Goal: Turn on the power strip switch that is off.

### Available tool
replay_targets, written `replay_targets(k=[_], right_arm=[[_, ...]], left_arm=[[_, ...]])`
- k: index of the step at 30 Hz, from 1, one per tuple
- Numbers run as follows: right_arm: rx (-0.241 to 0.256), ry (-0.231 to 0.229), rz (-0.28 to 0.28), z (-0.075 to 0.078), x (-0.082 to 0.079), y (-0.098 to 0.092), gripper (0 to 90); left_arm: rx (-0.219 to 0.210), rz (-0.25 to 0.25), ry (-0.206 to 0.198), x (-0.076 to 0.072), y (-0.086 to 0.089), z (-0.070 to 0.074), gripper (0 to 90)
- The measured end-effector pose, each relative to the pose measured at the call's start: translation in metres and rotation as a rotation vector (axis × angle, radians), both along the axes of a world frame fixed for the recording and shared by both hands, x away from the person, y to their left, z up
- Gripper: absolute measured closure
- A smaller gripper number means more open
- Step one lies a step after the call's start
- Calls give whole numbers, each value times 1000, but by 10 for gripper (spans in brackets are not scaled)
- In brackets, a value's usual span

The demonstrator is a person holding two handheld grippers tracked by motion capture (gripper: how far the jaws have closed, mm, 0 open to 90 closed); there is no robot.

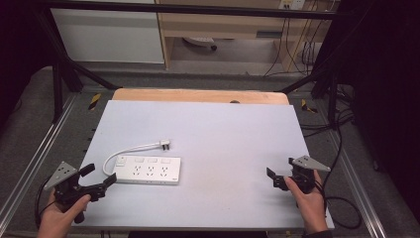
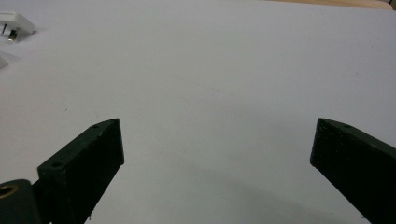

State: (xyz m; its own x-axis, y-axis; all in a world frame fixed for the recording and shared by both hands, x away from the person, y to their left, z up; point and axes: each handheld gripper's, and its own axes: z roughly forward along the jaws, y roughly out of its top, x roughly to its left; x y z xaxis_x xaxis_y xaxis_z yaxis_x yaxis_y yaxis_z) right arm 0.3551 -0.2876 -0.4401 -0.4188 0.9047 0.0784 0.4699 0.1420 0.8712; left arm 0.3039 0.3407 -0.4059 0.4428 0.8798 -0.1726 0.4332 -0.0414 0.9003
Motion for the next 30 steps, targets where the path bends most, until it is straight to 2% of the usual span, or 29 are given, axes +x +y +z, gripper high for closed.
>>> replay_targets(k=[5, 12, 22, 30], right_arm=[[1, 1, 0, 0, 0, 0, 33], [-1, 2, -2, 0, 0, 1, 33], [-4, 7, 4, 0, -1, 2, 33], [-7, 7, 6, 0, -1, 3, 33]], left_arm=[[6, -21, 19, 5, -3, 4, 56], [1, -22, 27, 7, -4, 9, 60], [1, -12, 10, 8, -5, 14, 57], [14, -27, 1, 12, -11, 16, 57]])
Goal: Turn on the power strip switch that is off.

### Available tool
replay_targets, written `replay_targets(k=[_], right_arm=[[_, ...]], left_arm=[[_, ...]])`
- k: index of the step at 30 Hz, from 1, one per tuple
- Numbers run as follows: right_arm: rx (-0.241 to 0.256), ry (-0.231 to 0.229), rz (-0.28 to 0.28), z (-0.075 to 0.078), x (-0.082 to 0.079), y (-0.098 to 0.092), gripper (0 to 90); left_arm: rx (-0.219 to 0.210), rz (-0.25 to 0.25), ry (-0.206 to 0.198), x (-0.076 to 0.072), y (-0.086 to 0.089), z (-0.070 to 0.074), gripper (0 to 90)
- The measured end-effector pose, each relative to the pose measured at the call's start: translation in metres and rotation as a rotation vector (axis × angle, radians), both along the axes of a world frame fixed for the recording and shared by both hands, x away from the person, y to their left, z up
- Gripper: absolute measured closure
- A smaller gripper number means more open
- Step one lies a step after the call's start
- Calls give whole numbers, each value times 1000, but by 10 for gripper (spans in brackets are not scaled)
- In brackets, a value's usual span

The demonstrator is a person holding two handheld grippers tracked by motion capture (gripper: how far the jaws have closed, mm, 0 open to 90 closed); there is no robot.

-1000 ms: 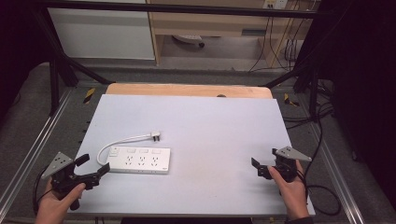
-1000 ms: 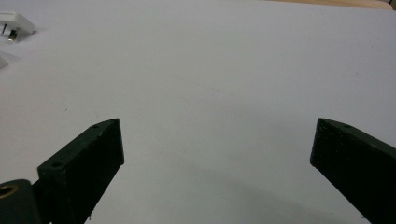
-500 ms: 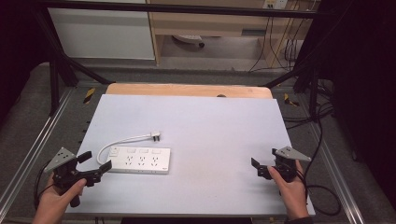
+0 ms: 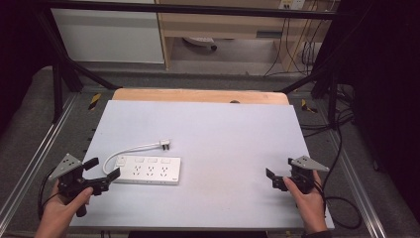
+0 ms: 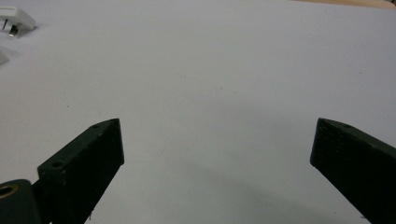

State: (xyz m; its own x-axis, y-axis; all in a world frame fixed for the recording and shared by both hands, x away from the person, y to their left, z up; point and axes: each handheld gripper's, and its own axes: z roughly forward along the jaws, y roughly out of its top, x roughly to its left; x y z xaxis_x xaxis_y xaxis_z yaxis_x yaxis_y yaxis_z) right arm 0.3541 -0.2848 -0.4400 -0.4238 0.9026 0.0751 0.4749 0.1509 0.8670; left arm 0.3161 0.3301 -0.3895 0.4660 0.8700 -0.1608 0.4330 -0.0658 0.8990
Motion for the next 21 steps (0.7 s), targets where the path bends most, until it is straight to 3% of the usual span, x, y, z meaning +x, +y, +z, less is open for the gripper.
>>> replay_targets(k=[21], right_arm=[[-11, 0, 8, 0, 0, 2, 33]], left_arm=[[8, -46, -3, 17, -19, 9, 59]])
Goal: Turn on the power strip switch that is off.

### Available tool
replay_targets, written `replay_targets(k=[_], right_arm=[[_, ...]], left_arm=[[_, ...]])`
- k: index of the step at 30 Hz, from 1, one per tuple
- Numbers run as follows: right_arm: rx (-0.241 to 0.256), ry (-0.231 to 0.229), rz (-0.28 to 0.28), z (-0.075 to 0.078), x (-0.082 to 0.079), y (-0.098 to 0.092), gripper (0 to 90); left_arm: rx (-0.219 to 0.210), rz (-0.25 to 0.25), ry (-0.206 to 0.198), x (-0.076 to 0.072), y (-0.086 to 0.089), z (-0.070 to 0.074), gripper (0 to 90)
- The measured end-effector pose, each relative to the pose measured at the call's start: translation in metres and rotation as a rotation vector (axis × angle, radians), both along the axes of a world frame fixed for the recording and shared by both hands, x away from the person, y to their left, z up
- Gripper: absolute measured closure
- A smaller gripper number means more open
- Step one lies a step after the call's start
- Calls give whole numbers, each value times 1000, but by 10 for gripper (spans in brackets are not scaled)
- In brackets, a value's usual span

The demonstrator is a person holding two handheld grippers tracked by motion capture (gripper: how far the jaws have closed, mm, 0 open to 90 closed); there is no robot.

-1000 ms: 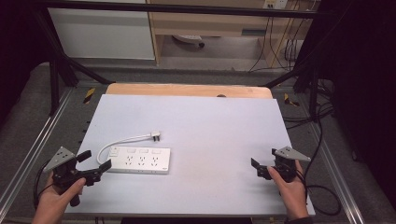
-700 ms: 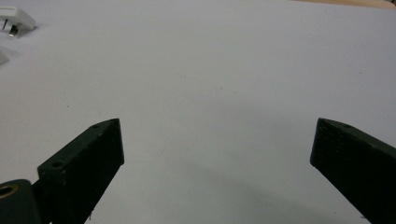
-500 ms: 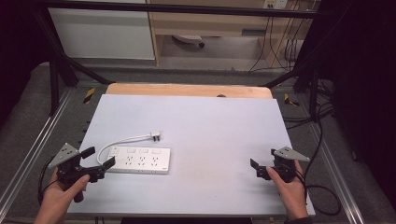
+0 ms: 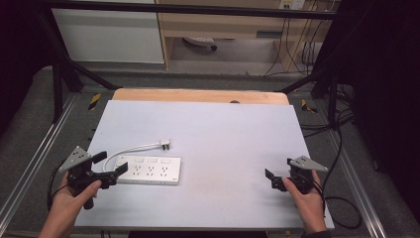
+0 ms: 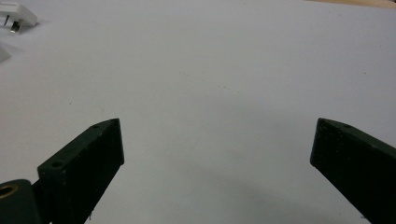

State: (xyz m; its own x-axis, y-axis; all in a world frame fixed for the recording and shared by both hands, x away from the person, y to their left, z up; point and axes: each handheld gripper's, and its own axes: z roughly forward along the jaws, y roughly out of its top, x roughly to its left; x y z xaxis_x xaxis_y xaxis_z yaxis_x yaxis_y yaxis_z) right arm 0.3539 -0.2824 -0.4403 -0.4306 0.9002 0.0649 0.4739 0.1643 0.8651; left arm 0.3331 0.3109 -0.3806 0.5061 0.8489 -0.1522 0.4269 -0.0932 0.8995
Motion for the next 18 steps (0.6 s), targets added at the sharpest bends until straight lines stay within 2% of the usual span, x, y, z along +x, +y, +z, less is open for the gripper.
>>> replay_targets(k=[11, 12, 18], right_arm=[[5, 2, 3, 1, 0, 0, 33], [4, 2, 4, 0, 0, 0, 33], [1, -3, 5, 1, -1, -1, 33]], left_arm=[[38, -54, 7, 16, -25, 4, 59], [40, -67, 10, 19, -31, 3, 59], [45, -84, 14, 25, -43, 4, 60]])
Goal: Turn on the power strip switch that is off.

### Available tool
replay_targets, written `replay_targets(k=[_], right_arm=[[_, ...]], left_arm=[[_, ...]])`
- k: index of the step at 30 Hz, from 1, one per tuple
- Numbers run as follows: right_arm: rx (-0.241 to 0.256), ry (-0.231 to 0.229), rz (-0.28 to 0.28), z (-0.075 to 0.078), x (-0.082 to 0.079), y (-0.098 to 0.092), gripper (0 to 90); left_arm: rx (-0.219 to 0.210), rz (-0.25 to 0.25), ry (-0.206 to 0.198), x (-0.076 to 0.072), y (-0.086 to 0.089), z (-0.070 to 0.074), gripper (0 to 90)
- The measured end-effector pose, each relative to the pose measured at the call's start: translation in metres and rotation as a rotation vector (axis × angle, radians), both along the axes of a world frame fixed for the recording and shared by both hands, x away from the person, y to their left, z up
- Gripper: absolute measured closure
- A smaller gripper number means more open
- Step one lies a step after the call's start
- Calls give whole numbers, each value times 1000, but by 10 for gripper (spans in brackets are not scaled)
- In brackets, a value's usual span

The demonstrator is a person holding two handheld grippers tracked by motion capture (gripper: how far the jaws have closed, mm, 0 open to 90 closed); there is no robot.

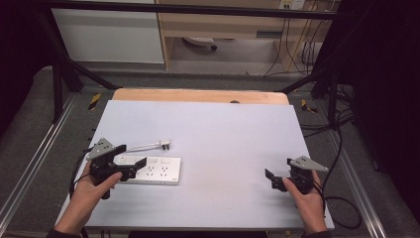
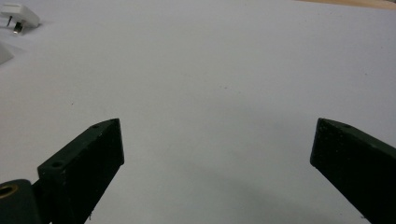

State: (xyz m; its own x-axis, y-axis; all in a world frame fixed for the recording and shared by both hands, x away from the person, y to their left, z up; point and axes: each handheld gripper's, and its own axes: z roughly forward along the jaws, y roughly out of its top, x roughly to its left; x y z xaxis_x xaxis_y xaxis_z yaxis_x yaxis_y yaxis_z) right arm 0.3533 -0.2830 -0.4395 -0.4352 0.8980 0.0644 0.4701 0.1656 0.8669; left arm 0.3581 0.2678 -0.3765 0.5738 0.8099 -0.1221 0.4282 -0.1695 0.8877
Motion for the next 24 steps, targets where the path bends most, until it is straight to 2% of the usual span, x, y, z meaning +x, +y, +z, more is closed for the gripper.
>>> replay_targets(k=[6, 16, 24], right_arm=[[5, -2, -1, 0, 0, 0, 33], [5, -1, 2, 1, 0, 0, 33], [5, 2, 2, 0, -1, 0, 33]], left_arm=[[18, -10, -3, 7, -11, 2, 63], [21, -18, 4, 19, -27, 2, 73], [23, -32, 16, 29, -38, 1, 165]])
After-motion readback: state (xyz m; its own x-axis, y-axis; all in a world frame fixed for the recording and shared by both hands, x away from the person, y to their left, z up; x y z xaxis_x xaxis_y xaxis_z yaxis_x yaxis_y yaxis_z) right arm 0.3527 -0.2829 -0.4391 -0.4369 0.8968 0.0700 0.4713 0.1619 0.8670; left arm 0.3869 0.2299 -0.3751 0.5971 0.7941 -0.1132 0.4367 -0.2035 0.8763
